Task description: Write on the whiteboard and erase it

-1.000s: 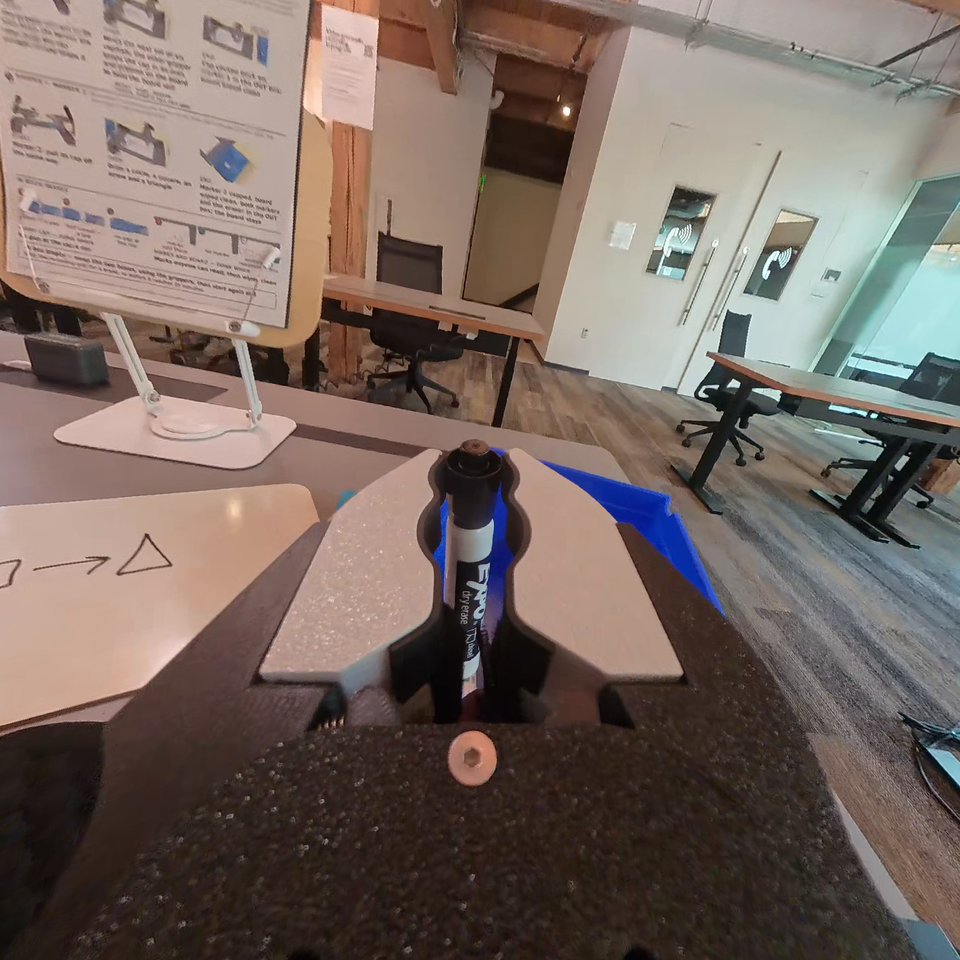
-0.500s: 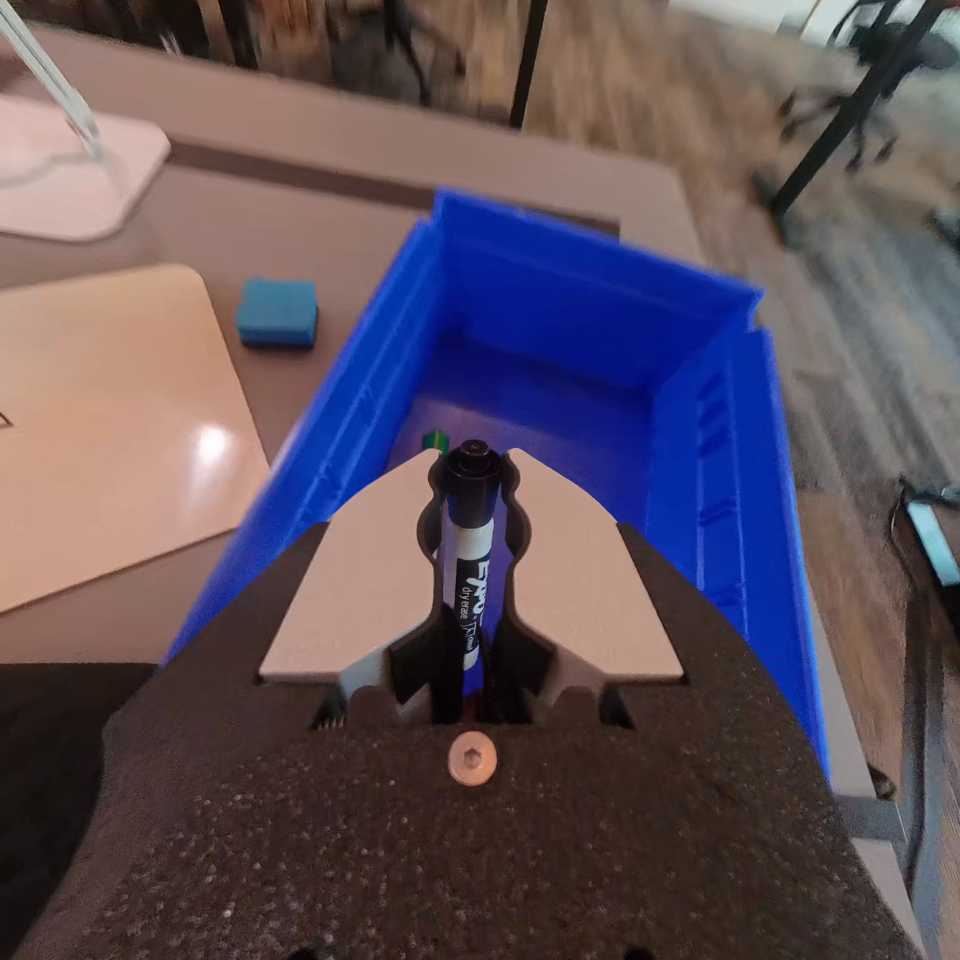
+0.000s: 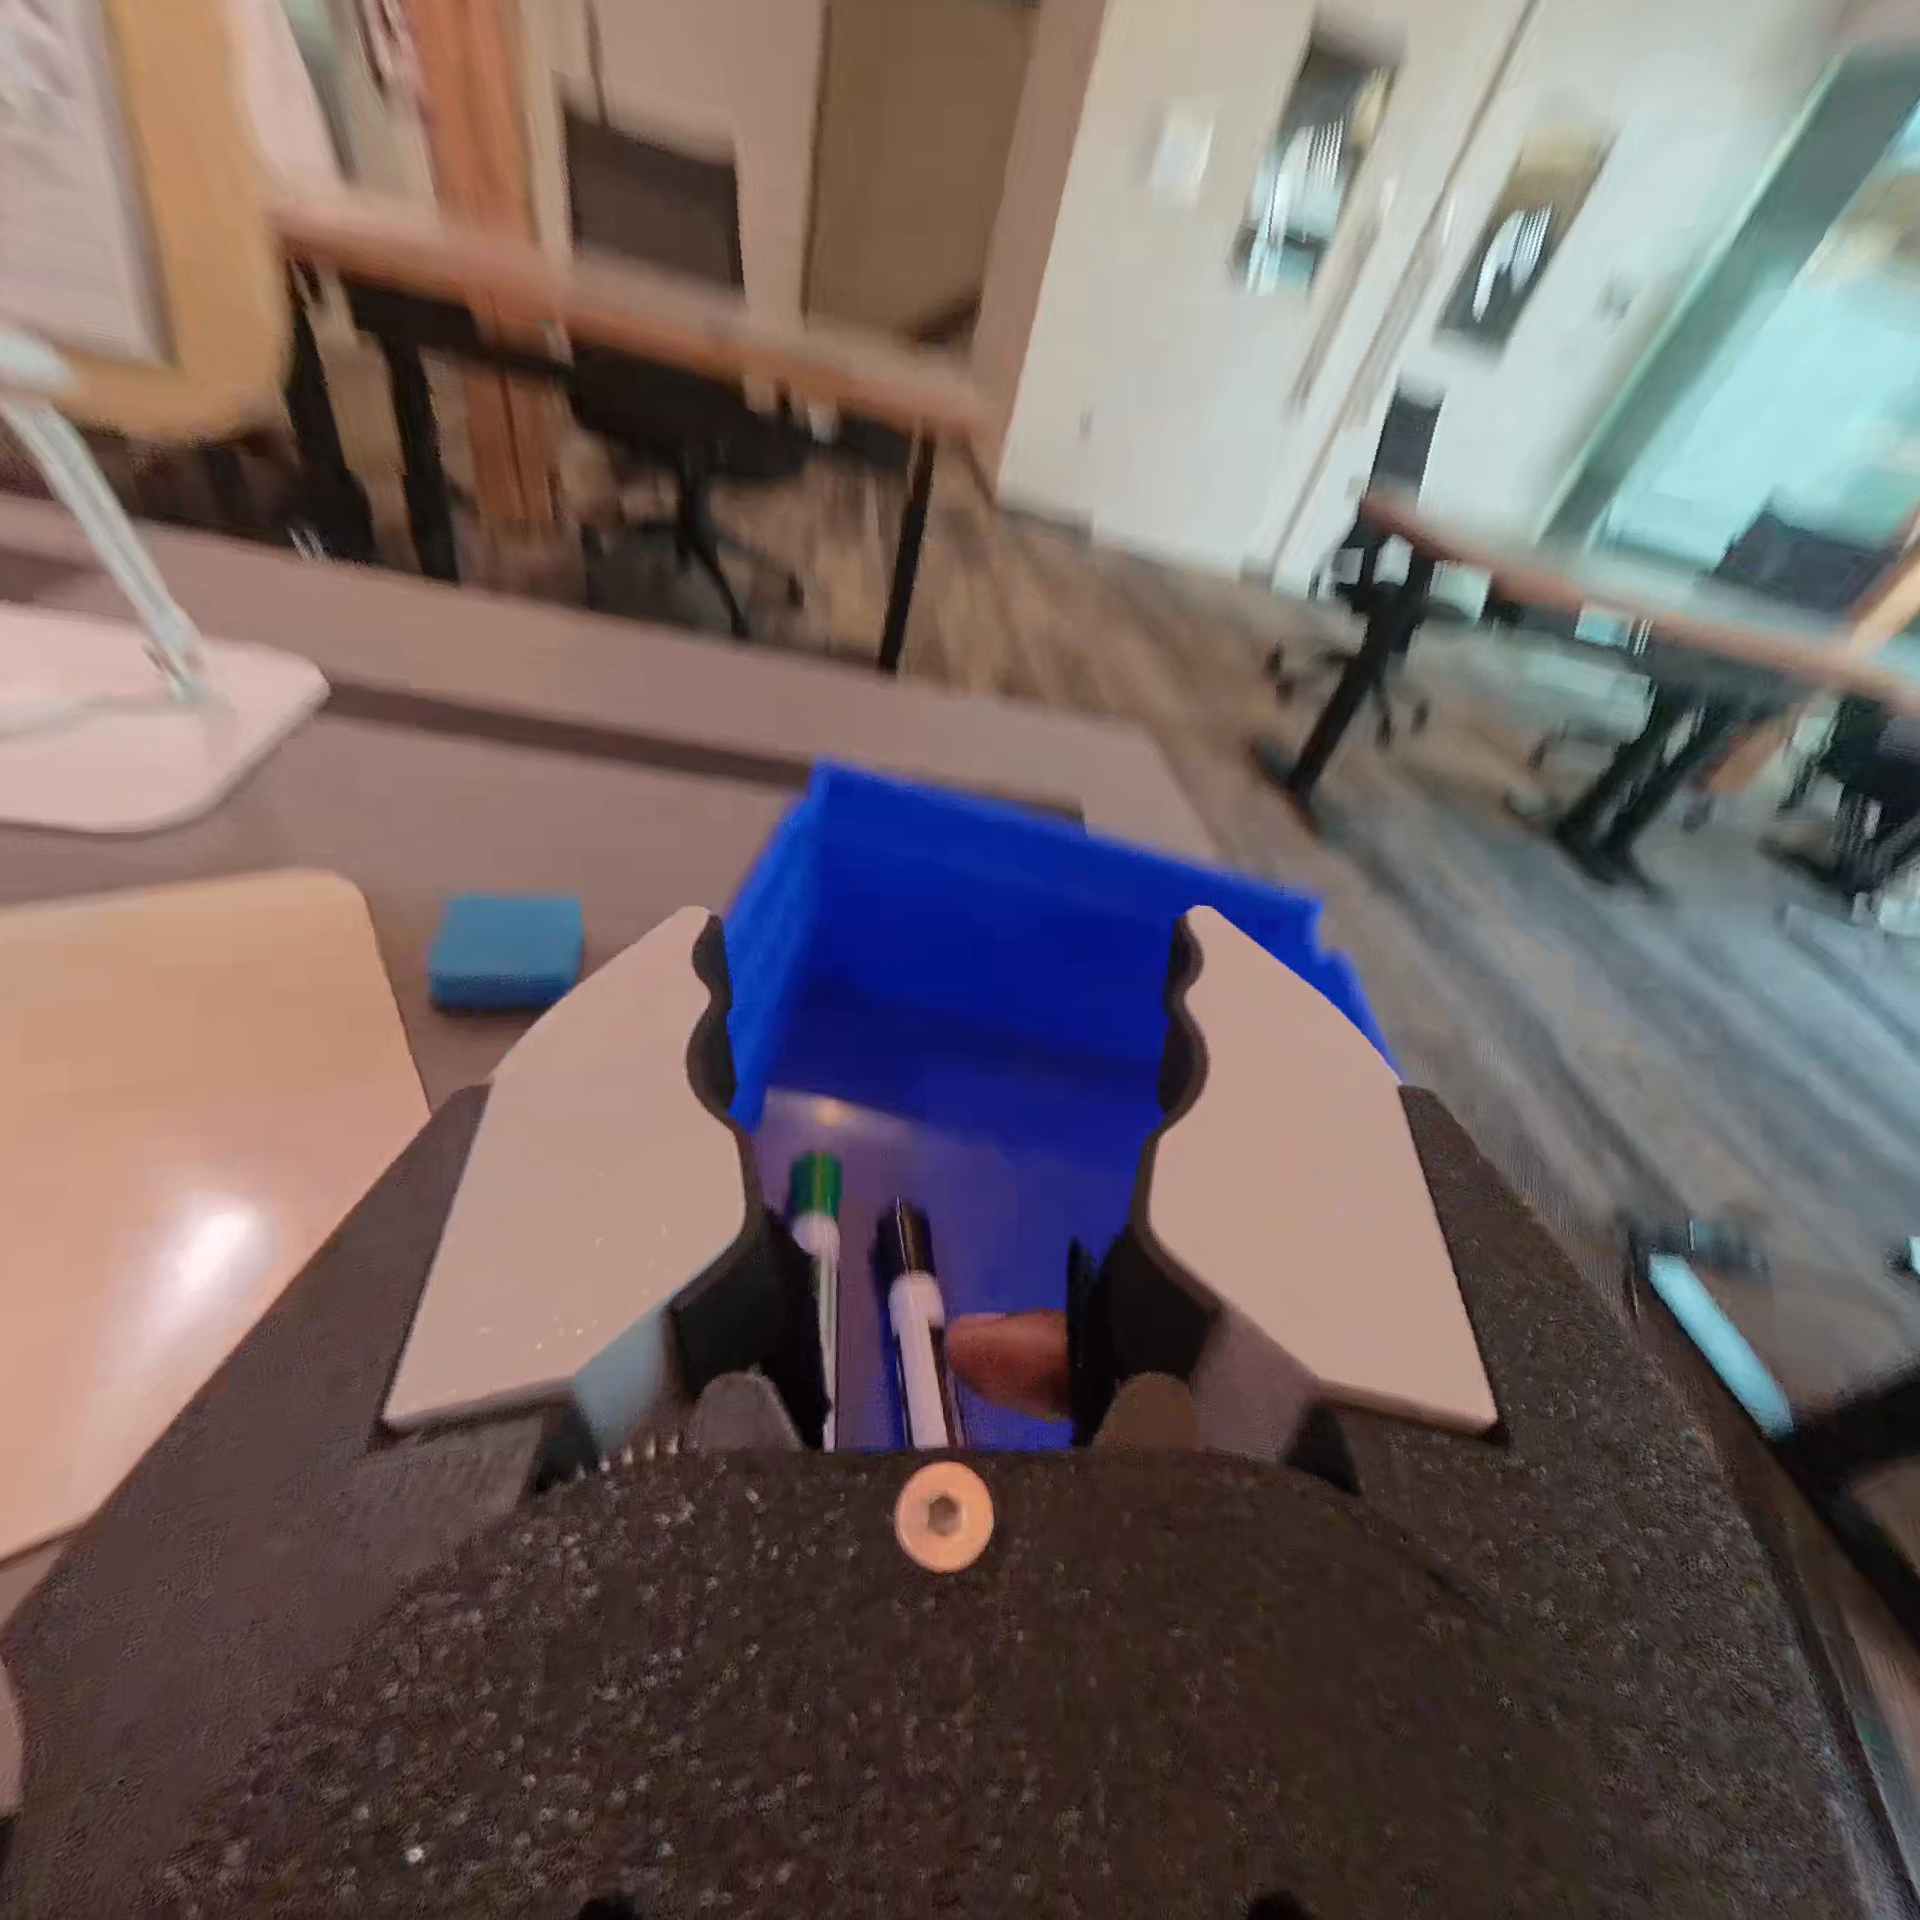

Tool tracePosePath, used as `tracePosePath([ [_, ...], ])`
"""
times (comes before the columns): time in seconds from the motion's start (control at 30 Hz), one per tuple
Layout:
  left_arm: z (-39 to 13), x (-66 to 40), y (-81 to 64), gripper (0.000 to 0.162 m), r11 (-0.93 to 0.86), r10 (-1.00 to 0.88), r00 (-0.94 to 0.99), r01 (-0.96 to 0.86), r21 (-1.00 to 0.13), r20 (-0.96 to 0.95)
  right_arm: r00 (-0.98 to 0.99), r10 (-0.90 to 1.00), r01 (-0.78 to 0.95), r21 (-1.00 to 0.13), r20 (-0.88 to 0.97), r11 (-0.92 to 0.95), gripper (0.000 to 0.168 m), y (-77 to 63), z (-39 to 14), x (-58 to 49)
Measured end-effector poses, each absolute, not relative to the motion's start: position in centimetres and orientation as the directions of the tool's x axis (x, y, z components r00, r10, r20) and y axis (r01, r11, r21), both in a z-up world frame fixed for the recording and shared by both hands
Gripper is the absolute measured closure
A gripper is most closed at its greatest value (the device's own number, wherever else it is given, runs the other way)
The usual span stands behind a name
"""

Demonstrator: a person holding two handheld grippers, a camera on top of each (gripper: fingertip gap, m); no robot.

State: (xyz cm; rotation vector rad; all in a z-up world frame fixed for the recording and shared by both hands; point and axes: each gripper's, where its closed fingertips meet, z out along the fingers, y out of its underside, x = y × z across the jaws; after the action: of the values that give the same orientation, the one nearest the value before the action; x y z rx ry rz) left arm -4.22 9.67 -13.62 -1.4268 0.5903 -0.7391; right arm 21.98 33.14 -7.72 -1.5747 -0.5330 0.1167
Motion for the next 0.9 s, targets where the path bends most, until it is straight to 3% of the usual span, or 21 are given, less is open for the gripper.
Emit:
tracePosePath([
  [0.1, -13.8, -4.6, 10.1, 0.088, -0.015, -0.736, 0.672, 0.102, -0.995, 0.08, 0.819, 0.438, 0.25, -0.918, 0.37, 0.308, 0.087, 29.9, -3.4, 19.3],
  [0.23, -13.1, -6.0, 11.1, 0.082, -0.019, -0.674, 0.727, 0.155, -0.988, 0.128, 0.76, 0.522, 0.101, -0.863, 0.388, 0.494, 0.079, 25.2, 0.8, 15.9],
  [0.4, -11.2, -8.6, 11.9, 0.04, 0.044, -0.604, 0.771, 0.282, -0.958, 0.2, 0.484, 0.838, -0.356, -0.818, 0.252, 0.452, 0.049, 17.0, 4.8, 11.2],
  [0.47, -10.8, -9.4, 12.1, 0.033, 0.061, -0.573, 0.797, 0.276, -0.959, 0.193, 0.327, 0.922, -0.432, -0.836, 0.206, 0.339, 0.048, 14.4, 4.7, 8.8],
  [0.53, -11.0, -10.1, 12.3, 0.032, 0.067, -0.542, 0.821, 0.257, -0.964, 0.181, 0.195, 0.971, -0.314, -0.929, 0.141, 0.198, 0.054, 13.5, 1.9, 5.2],
  [0.6, -11.8, -10.5, 12.7, 0.032, 0.04, -0.516, 0.839, 0.224, -0.974, 0.171, 0.168, 0.984, 0.018, -0.998, 0.059, 0.057, 0.053, 14.5, -4.0, 1.8],
  [0.7, -12.7, -10.5, 12.9, 0.033, 0.015, -0.52, 0.835, 0.217, -0.976, 0.178, 0.287, 0.958, 0.483, -0.859, -0.03, -0.172, 0.048, 17.9, -13.5, 0.7],
  [0.8, -12.2, -10.1, 12.6, 0.037, 0.0, -0.562, 0.791, 0.292, -0.957, 0.241, 0.514, 0.857, 0.538, -0.762, -0.043, -0.36, 0.048, 24.2, -17.4, 1.1],
  [0.9, -12.2, -10.0, 12.4, 0.045, -0.027, -0.576, 0.779, 0.283, -0.959, 0.246, 0.673, 0.734, 0.575, -0.691, 0.095, -0.438, 0.048, 30.7, -19.0, 3.2],
])
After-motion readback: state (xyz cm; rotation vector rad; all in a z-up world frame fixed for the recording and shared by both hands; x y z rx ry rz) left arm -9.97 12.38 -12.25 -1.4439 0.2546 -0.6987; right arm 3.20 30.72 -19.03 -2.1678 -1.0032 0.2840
